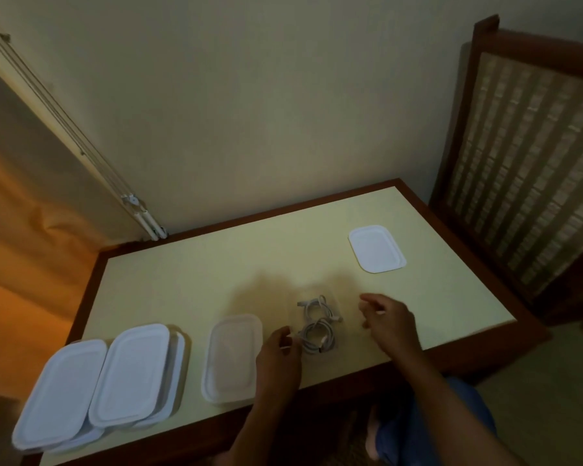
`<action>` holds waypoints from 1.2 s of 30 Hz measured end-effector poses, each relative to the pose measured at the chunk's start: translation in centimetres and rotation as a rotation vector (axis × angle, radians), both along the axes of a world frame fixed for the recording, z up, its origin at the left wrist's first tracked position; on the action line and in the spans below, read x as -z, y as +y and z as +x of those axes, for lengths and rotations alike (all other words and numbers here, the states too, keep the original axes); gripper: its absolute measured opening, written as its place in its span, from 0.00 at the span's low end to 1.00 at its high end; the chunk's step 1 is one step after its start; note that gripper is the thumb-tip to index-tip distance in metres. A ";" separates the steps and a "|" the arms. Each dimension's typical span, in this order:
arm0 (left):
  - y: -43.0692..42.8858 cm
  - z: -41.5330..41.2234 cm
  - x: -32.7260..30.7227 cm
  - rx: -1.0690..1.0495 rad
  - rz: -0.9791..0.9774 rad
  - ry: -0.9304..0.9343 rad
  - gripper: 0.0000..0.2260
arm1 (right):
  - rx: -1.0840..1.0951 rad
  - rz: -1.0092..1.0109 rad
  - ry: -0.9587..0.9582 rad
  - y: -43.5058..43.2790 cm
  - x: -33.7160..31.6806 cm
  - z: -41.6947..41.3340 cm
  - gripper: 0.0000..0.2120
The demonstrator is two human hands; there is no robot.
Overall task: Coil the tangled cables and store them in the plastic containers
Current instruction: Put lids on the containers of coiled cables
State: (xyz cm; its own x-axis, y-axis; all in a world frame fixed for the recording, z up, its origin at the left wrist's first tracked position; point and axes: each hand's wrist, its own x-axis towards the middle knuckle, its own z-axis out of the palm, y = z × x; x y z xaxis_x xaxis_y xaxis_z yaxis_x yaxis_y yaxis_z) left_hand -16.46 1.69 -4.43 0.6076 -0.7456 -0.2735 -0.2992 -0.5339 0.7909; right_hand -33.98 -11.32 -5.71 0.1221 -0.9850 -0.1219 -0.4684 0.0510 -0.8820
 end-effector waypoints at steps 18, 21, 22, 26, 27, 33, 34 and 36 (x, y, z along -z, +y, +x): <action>-0.6 0.6 1.4 -0.001 -0.032 0.090 0.14 | 0.143 0.003 0.516 -12.1 -0.7 -0.9 0.19; -0.6 0.6 1.5 0.013 -0.021 0.090 0.14 | 0.227 0.063 0.418 -11.6 -0.3 -0.5 0.14; -0.5 0.6 1.5 0.015 -0.021 0.090 0.14 | 0.259 0.107 0.377 -11.4 -0.4 -0.4 0.12; -0.4 0.6 1.4 0.018 -0.018 0.098 0.13 | 0.386 0.245 0.164 -10.2 -1.5 -1.0 0.11; -0.3 0.5 1.4 0.021 -0.018 0.100 0.14 | 0.411 0.248 0.104 -9.4 -2.2 -1.1 0.11; 0.1 0.3 1.2 -0.035 -0.070 0.121 0.13 | 0.379 0.232 -0.196 -2.2 -4.3 -0.5 0.07; 0.1 0.2 1.0 -0.059 -0.094 0.136 0.13 | 0.364 0.246 -0.238 -0.8 -4.2 -0.3 0.07; -0.1 0.0 0.6 -0.102 -0.140 0.172 0.11 | 0.310 0.252 -0.245 1.8 -3.7 0.2 0.06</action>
